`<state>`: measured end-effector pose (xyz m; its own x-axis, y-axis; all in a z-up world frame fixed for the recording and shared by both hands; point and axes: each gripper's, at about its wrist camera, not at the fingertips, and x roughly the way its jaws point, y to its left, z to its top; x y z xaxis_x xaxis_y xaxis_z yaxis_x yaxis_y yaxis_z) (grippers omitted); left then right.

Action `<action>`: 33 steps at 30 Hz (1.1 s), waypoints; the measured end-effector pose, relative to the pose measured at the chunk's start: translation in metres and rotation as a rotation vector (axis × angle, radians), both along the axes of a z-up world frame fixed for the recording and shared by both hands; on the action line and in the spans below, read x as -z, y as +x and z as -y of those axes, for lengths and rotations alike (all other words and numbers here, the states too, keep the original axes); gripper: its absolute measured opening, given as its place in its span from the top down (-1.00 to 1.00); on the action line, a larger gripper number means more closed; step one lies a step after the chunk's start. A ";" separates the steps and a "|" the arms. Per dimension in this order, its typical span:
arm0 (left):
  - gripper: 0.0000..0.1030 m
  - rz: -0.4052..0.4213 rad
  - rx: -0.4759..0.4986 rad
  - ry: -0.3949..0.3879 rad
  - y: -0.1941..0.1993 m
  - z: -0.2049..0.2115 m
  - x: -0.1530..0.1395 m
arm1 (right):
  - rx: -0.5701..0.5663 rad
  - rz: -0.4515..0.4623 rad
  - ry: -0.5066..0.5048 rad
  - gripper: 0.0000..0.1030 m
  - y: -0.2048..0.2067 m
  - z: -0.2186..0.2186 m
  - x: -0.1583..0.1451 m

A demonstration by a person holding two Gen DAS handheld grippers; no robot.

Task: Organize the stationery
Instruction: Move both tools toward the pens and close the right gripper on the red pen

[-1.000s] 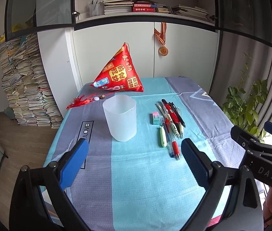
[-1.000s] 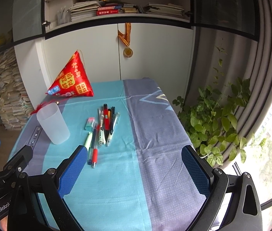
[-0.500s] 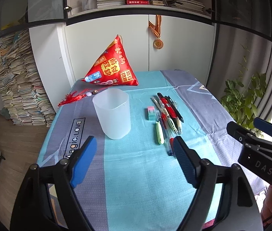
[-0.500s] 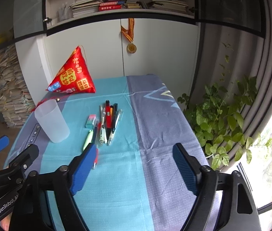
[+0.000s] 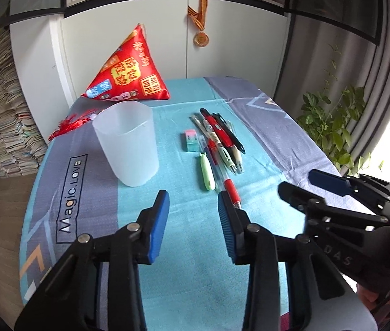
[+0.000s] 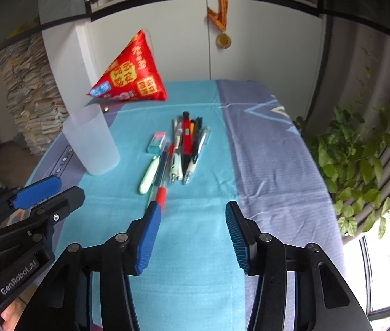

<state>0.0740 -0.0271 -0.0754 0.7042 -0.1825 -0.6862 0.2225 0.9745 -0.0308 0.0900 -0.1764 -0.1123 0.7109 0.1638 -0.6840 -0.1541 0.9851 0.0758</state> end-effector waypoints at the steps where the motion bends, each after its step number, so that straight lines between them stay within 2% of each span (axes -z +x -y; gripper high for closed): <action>1: 0.33 -0.003 0.014 0.001 0.002 0.001 0.002 | -0.012 -0.015 0.008 0.09 0.004 -0.001 0.004; 8: 0.33 -0.064 0.061 -0.011 0.022 0.002 0.019 | -0.060 -0.094 0.058 0.14 0.026 -0.006 0.029; 19: 0.37 -0.128 0.069 -0.032 0.047 -0.007 0.039 | -0.114 -0.140 0.083 0.14 0.057 -0.016 0.048; 27: 0.37 -0.138 0.077 -0.043 0.051 -0.009 0.041 | -0.133 -0.119 0.017 0.31 0.059 -0.019 0.051; 30: 0.36 -0.138 0.088 -0.043 0.050 -0.005 0.041 | -0.101 -0.097 -0.048 0.54 0.055 -0.019 0.047; 33: 0.36 -0.140 0.087 -0.041 0.049 -0.004 0.041 | -0.124 -0.109 -0.019 0.54 0.057 -0.021 0.047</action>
